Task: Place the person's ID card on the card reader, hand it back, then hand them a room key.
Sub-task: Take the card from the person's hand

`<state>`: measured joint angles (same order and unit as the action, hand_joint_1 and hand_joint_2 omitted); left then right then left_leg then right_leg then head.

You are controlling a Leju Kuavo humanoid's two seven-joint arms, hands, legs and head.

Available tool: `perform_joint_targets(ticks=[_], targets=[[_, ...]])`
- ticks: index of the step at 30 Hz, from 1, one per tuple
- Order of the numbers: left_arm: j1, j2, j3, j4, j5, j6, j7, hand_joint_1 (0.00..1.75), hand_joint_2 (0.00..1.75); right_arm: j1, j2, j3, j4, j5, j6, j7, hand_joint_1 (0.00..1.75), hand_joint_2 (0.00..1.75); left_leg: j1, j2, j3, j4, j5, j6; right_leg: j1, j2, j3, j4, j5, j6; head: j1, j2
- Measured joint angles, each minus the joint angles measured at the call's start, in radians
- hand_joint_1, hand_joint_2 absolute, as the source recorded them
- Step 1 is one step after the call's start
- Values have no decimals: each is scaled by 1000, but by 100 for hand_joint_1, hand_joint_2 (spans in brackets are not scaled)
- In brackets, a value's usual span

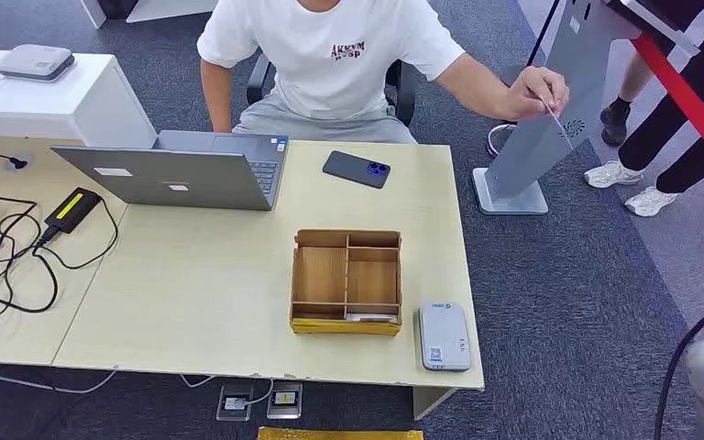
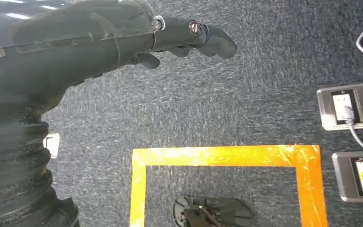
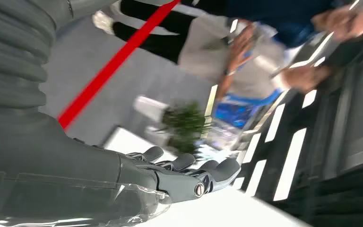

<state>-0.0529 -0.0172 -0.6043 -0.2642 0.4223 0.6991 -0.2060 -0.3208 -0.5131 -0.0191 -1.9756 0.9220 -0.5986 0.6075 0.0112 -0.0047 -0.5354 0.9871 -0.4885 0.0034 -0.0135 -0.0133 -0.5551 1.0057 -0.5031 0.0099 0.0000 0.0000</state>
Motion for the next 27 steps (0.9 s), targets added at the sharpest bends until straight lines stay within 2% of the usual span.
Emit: perform_joint_targets(ticks=[2, 5, 9, 14, 20, 27], targets=[[-1, 0, 0, -2, -3, 0, 9, 0, 175, -17, -18, 58, -5, 24, 29, 0, 0, 175, 0, -1, 0, 0, 0, 0, 0, -1, 0, 0, 0, 0, 0, 0], [-4, 1, -3, -11, -8, -1, 38, 0, 175, -53, -49, 205, -10, 95, 113, -1, 0, 175, 1, -4, 0, 0, 1, 0, 1, -3, 0, 0, 0, 0, 0, 0], [-13, 5, -20, -24, -8, -3, 70, 0, 175, -90, -59, 357, -9, 179, 208, -5, 0, 175, 1, -4, -1, 0, 1, -1, 1, -3, 0, 0, 0, 0, 0, 0], [-27, 18, -55, -45, 3, -5, 111, 0, 175, -162, -60, 532, 18, 208, 317, -8, 0, 175, 1, -4, -1, 0, 1, -1, 1, -3, -1, 0, 0, 0, 0, 0], [-30, 34, -96, -68, 30, -6, 133, 0, 175, -257, -50, 694, 107, 214, 408, -23, 0, 175, 1, -4, -1, 0, 1, -1, 1, -3, -1, 0, 0, 0, 0, 0], [-29, 49, -139, -93, 63, -2, 137, 0, 175, -357, -23, 831, 223, 203, 473, -39, 0, 175, 1, -4, -1, 0, 1, -1, 1, -3, -1, 0, 0, 0, 0, 0]])
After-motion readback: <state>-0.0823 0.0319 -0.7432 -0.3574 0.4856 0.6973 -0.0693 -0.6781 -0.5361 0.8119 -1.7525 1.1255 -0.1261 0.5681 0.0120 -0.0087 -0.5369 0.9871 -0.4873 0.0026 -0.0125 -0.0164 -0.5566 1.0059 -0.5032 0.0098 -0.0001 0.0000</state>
